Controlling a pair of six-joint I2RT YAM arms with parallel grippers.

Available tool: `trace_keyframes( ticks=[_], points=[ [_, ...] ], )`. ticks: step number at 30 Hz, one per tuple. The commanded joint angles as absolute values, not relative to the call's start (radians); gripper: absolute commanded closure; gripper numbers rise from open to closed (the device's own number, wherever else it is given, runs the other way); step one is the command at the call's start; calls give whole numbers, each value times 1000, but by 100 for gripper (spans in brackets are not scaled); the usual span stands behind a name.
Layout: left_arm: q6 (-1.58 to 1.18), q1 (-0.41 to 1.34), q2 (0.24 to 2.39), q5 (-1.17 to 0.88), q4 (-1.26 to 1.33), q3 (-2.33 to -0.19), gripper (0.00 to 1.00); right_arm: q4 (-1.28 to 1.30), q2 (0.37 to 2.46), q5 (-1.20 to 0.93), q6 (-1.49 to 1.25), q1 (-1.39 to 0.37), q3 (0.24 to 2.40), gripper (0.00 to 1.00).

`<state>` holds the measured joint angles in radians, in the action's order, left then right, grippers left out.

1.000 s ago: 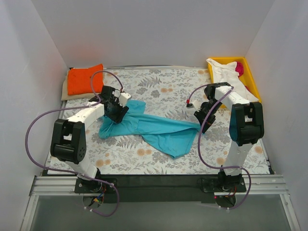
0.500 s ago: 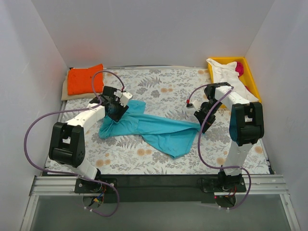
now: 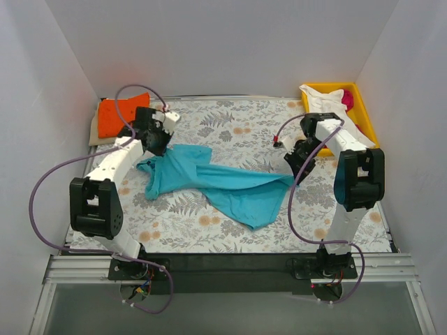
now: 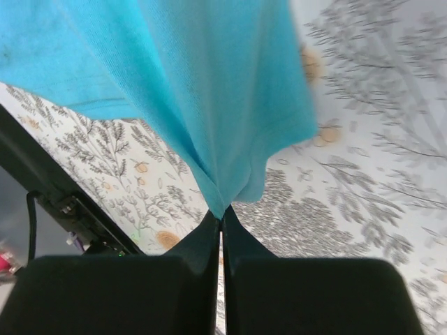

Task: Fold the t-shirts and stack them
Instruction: Flatten the tshirt out

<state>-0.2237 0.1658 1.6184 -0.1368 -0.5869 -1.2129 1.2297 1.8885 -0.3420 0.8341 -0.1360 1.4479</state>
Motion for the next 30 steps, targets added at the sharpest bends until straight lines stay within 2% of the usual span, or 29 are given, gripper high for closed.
trace_keyframes(
  ticks=[1,17,20,24,30],
  points=[
    [-274,75,1545,-236,-598,-1406,100,1243,1873,-311,842,-106,1584,99],
    [-488,2,1548,-345,-482,-1789,100,1239,1884,-198,736,-72,2297,99],
    [-506,3,1494,-338,-433,-1812,100,1209,1835,-170,723,-72,2322,99],
    [-529,2,1402,-295,-376,-1801,100,1099,1676,-129,696,-72,2243,99],
    [-519,2,1159,-172,-256,-1711,100,936,1482,-72,684,-74,2220,99]
  ],
)
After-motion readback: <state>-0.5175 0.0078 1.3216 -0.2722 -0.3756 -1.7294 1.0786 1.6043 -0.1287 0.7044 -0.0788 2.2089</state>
